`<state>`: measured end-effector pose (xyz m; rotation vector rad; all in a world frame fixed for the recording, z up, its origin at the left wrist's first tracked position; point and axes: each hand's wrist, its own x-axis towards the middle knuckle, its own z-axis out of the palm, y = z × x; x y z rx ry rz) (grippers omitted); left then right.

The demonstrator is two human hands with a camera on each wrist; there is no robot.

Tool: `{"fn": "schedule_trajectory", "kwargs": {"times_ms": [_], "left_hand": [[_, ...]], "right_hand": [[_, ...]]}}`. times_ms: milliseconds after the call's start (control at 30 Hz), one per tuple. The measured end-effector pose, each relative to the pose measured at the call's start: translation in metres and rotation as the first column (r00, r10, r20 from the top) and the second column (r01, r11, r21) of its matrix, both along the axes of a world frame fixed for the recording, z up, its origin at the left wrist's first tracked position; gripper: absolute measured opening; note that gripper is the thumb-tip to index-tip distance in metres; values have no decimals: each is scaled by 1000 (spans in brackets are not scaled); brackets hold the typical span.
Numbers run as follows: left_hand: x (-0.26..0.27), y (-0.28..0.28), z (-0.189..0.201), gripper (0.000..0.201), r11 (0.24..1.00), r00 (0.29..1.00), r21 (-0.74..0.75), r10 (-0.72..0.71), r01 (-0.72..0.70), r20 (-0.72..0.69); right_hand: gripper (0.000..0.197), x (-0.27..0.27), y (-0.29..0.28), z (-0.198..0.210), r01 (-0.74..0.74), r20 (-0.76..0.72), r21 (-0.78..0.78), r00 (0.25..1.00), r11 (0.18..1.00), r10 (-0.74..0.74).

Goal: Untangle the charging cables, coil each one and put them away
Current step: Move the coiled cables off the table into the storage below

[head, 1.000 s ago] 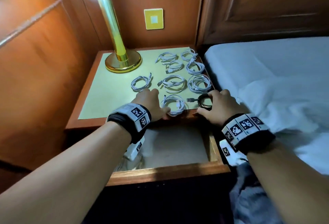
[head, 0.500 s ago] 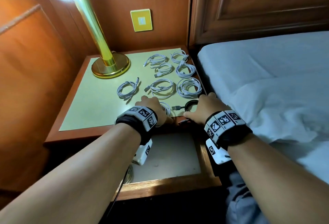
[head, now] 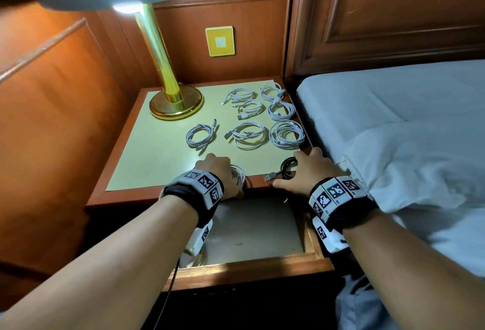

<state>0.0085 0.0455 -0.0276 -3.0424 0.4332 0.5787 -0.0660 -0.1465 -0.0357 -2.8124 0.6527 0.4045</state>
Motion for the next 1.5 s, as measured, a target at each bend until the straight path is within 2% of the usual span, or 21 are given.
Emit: {"fn": "schedule_trajectory", "kwargs": {"times_ms": [133, 333, 600, 767, 867, 933, 1167, 1367, 1500], "left_hand": [[-2, 0, 0, 79, 1000, 1000, -3, -12, 12, 5], [-1, 0, -2, 77, 1000, 1000, -6, -20, 20, 10], [-1, 3, -2, 79, 999, 1000, -21, -26, 25, -17], [-6, 11, 5, 71, 987, 998, -160, -42, 33, -54], [-14, 18, 10, 67, 963, 995, -267, -51, 27, -84], [-21, 24, 12, 67, 957, 990, -284, -92, 58, -111], [-50, 49, -7, 82, 969, 939, -136, -235, 206, -250], [-46, 55, -35, 79, 984, 929, -12, -169, 175, -328], [-38, 53, -56, 78, 979, 922, 94, -134, 180, -363]], "right_hand": [[102, -2, 0, 1, -38, -45, -20, 998, 999, 37], [85, 1, -1, 0, -80, -28, -45, 997, 996, 78], [77, 2, -2, 0, -92, -18, -34, 996, 995, 92], [73, -1, -3, 3, -98, -18, -12, 995, 995, 98], [72, -5, 3, 6, -138, -25, -13, 990, 990, 137], [72, -9, 9, 9, -181, -18, -1, 983, 983, 181], [65, -27, 33, 10, -371, -84, 117, 920, 921, 382], [63, -24, 49, -9, -430, -242, 121, 861, 895, 447], [69, -18, 50, -29, -405, -340, 143, 837, 903, 429]]}}
